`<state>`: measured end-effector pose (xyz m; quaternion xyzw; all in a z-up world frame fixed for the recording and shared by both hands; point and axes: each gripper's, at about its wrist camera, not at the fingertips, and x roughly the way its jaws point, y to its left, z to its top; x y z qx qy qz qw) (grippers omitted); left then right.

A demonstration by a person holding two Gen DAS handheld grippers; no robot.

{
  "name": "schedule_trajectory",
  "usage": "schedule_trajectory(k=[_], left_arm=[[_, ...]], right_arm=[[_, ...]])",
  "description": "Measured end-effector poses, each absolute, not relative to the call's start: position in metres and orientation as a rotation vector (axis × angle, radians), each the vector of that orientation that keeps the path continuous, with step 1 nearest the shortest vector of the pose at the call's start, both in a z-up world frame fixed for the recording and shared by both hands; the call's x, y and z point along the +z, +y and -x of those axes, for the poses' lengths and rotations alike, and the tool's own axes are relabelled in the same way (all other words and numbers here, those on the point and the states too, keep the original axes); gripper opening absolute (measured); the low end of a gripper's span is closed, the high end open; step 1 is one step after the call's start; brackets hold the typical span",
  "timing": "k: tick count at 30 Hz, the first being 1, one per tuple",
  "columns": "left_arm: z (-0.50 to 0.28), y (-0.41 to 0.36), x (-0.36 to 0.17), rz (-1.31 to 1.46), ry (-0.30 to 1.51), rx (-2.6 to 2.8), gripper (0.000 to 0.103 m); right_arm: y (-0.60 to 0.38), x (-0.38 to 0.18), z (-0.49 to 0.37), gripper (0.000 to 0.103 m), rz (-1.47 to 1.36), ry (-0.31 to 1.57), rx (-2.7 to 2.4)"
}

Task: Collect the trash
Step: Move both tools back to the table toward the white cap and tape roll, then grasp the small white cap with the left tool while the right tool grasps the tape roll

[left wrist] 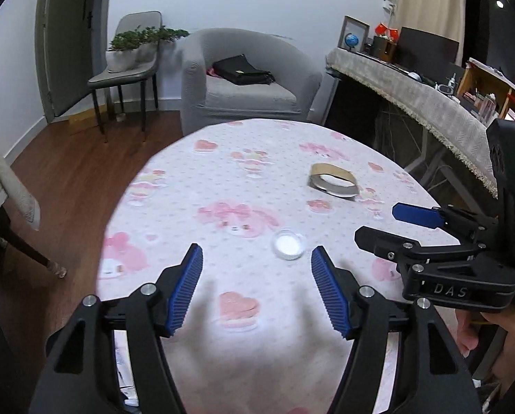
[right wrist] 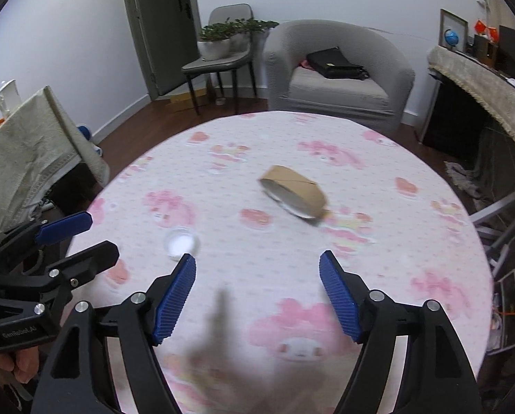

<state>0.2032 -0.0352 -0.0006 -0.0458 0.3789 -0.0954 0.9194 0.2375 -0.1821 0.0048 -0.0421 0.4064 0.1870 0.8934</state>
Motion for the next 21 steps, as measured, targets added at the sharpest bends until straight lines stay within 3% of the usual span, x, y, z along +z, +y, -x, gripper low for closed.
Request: schedule_trajectory(k=[12, 19, 21], left_arm=[[-0.237, -0.065, -0.028, 0.107, 0.867, -0.197, 0.063], [-0.245, -0.078, -0.037, 0.091, 0.881, -0.18, 0.056], [-0.247, -0.08, -0.036, 0.102, 0.874, -0.188, 0.048]], right_arm=[[-0.226, -0.012, -0.254, 0.081, 0.086, 0.874, 0.323], [-0.24, -0.015, -0.26, 0.082, 0.099, 0.881, 0.322], [-0.242, -0.016, -0.261, 0.082, 0.102, 0.885, 0.323]])
